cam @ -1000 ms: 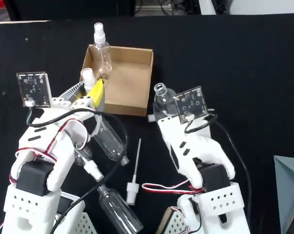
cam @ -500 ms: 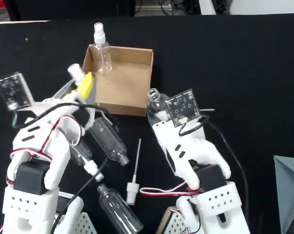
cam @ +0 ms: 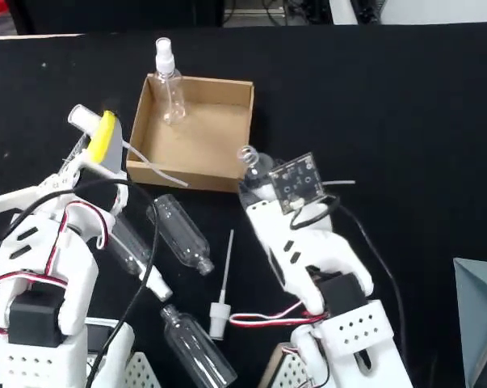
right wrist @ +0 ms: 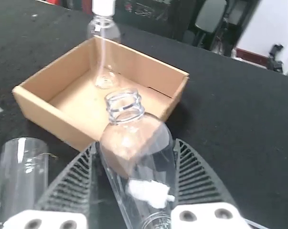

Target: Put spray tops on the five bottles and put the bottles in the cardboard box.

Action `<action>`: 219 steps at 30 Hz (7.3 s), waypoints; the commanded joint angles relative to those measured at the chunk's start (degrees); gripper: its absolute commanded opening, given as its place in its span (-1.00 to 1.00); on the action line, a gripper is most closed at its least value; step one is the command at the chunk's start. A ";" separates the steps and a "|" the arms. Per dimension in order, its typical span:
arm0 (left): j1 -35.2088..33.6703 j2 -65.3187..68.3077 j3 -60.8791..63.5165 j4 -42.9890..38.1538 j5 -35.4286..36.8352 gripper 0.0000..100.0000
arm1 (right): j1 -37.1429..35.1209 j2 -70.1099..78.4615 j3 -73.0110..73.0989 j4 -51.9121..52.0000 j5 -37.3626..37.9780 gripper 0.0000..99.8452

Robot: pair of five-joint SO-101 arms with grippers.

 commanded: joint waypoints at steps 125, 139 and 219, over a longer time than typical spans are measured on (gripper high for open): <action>15.69 -0.97 15.87 -9.05 -0.70 -0.94 | -13.54 -1.89 3.47 -2.02 6.77 -0.87; 17.19 -0.97 15.96 -8.79 -9.85 -0.94 | -13.36 -1.89 3.65 -3.34 6.68 -0.87; 8.48 -1.05 7.34 1.67 -15.74 -0.38 | -10.81 -1.89 3.91 -4.84 2.64 -0.87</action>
